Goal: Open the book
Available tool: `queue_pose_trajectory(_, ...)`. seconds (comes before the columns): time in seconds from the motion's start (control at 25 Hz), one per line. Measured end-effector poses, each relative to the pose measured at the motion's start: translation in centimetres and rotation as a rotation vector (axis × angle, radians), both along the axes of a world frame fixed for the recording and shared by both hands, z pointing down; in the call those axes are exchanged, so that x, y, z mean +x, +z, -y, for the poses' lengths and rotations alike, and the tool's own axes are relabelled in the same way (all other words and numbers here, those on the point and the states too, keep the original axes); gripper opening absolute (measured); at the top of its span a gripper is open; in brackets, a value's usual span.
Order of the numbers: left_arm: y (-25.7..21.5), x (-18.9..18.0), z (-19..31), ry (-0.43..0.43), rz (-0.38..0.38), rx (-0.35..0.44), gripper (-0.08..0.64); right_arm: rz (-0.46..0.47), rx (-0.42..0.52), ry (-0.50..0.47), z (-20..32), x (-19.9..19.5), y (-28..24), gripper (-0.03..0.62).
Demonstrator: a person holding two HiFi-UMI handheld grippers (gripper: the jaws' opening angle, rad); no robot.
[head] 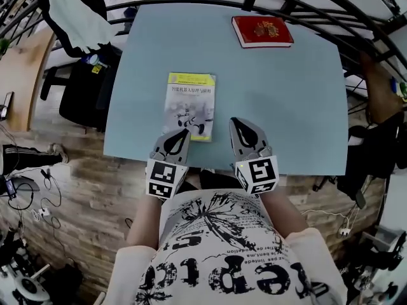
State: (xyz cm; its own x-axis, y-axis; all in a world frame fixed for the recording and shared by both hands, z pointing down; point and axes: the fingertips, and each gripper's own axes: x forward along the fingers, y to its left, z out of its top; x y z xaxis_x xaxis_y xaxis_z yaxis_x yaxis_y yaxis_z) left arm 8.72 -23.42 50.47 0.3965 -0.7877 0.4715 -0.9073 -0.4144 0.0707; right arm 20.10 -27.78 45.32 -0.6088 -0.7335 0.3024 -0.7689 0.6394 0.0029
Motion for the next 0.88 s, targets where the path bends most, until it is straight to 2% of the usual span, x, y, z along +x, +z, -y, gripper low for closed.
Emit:
queue_pose_trajectory(0.2,4.8,2.8,-0.2,0.062,0.031,-0.098,0.027,0.016,-0.023,-0.025,0.7,0.0,1.6,0.011)
queue_pose_trajectory(0.32,7.7,4.5,-0.7,0.124,0.085,-0.16,0.123,0.019,-0.041,-0.023,0.8,0.5,2.4,0.011)
queue_pose_trajectory(0.44,9.6,5.7,-0.7,0.152,0.102,-0.198,0.146,0.02,-0.058,-0.014,0.8,1.0,3.1,0.011)
queue_pose_trajectory(0.72,11.9,7.2,-0.1,0.194,0.174,-0.215,0.164,0.013,-0.093,0.043,0.5,3.3,4.5,0.011)
queue_pose_trajectory(0.88,12.8,7.2,0.3,0.193,0.188,-0.216,0.13,0.016,-0.109,0.07,0.2,4.0,4.9,0.011)
